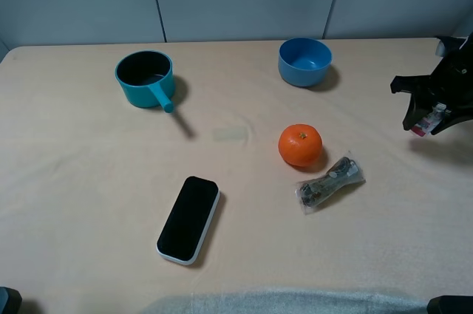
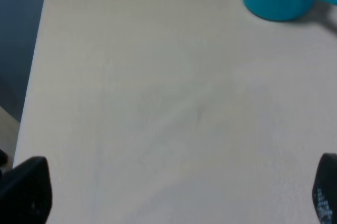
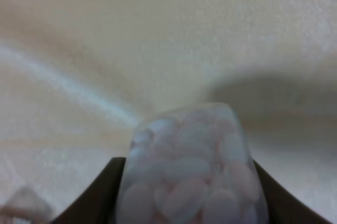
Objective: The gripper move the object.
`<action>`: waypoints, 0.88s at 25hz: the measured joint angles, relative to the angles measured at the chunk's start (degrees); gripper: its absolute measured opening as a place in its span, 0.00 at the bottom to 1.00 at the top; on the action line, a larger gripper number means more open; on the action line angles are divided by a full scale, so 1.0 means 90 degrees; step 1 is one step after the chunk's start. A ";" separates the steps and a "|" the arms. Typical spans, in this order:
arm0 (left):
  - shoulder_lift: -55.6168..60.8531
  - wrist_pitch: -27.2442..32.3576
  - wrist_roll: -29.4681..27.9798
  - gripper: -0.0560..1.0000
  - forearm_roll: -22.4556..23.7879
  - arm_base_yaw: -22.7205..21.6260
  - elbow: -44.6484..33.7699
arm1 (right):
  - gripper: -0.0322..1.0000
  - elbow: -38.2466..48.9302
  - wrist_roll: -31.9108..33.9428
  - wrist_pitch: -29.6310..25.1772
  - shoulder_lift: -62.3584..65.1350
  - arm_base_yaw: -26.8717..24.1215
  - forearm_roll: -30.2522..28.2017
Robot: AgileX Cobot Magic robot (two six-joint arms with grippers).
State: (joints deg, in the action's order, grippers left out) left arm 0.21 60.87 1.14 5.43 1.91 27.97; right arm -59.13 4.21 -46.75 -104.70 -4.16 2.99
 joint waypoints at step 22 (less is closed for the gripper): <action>0.0000 0.0000 0.0000 0.99 0.0000 0.0000 0.0000 | 0.33 0.0000 0.0000 -0.1516 0.1421 0.0023 0.0099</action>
State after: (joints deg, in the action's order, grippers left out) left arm 0.21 60.87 1.14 5.43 1.91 27.97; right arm -59.13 4.21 -60.40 -91.91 -3.95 3.89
